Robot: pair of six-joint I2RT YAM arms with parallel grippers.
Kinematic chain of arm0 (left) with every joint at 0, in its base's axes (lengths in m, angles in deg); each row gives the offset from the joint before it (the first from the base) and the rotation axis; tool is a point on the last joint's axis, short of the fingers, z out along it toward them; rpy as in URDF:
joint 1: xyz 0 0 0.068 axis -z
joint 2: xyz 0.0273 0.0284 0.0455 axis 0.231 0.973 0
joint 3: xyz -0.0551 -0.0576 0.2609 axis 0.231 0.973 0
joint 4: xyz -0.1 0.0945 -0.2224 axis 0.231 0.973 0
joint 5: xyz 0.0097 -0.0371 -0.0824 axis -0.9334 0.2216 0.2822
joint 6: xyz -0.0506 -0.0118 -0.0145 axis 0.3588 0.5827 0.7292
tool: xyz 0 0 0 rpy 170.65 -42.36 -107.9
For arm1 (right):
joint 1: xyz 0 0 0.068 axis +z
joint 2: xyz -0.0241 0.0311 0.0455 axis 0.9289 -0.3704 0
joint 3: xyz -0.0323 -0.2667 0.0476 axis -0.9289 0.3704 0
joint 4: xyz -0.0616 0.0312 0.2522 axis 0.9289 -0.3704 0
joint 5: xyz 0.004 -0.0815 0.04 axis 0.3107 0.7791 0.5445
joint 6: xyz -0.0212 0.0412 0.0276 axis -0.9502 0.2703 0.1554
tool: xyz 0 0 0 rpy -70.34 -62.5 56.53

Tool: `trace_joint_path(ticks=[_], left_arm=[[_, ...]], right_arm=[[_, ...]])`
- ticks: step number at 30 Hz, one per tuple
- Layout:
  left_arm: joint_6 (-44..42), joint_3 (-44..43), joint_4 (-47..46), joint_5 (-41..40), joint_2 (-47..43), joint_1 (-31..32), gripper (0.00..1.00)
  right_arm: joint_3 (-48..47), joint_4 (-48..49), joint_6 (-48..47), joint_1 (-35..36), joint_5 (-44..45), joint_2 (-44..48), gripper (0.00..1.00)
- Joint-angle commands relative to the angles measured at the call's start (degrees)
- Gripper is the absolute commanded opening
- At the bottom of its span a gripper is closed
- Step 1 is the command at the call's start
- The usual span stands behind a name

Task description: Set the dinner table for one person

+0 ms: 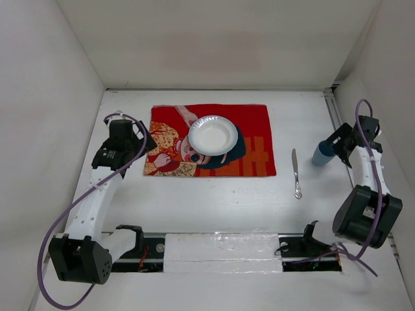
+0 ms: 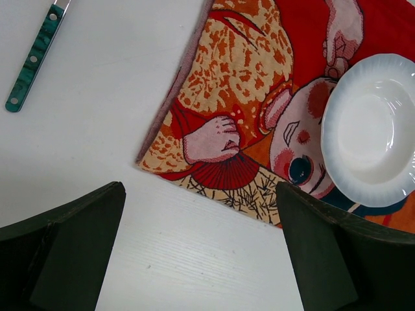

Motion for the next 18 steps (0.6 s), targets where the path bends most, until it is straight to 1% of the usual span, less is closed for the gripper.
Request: trace_joint_path(ticks=[1, 2, 3, 4, 5, 7, 8, 9, 11, 12, 13, 15, 16, 17, 18], left_arm=[[-0.80, -1.53, -0.65, 1.18, -0.90, -0.27, 1.00], [-0.80, -1.53, -0.65, 1.18, -0.90, -0.27, 1.00], [-0.80, -1.53, -0.65, 1.18, -0.90, -0.27, 1.00], [-0.80, -1.53, -0.65, 1.18, -0.90, -0.27, 1.00], [-0.80, -1.53, -0.65, 1.18, -0.90, -0.27, 1.00], [-0.80, -1.53, -0.65, 1.18, -0.90, -0.27, 1.00], [-0.80, -1.53, -0.65, 1.18, -0.90, -0.27, 1.00], [-0.80, -1.53, -0.65, 1.18, -0.90, -0.27, 1.00], [-1.32, -1.53, -0.65, 1.18, -0.90, -0.27, 1.00], [-1.33, -1.53, -0.65, 1.18, -0.90, -0.27, 1.00], [-1.33, -1.53, -0.65, 1.70, -0.90, -0.27, 1.00], [-1.33, -1.53, -0.65, 1.71, -0.90, -0.27, 1.00], [-1.33, -1.53, -0.65, 1.71, -0.90, -0.27, 1.00], [-1.33, -1.53, -0.65, 1.71, -0.90, -0.27, 1.00], [-1.33, -1.53, -0.65, 1.71, -0.90, -0.27, 1.00]], right_arm=[[-0.28, 4.57, 1.19, -0.23, 0.56, -2.08, 0.88], [-0.28, 5.10, 1.71, -0.23, 0.03, -2.70, 0.86], [0.25, 5.10, 1.72, -0.23, 0.03, -4.01, 0.86], [0.25, 5.10, 2.24, -0.23, 0.03, -4.02, 0.83], [0.25, 5.80, 2.25, 0.38, 0.73, -4.54, 0.68], [1.39, 7.28, 2.25, 0.39, 1.34, -4.55, 0.54], [1.39, 7.30, 2.25, 0.39, 1.35, -4.55, 0.38], [1.39, 7.30, 2.25, 0.39, 1.35, -4.55, 0.32], [-0.26, 7.30, 2.25, 0.91, 1.35, -4.55, 0.26], [-1.15, 7.30, 2.25, 0.92, 1.35, -5.33, 0.21], [-2.11, 6.17, 2.25, 0.92, 0.74, -6.03, 0.11], [-5.54, 4.14, 2.25, 1.61, 0.73, -7.27, 0.00], [-8.07, 2.57, 2.25, 2.75, 1.60, -8.06, 0.00], [-8.10, 2.55, 2.25, 3.46, 2.22, -8.06, 0.00], [-11.06, 1.16, 1.72, 4.33, 2.75, -8.06, 0.00]])
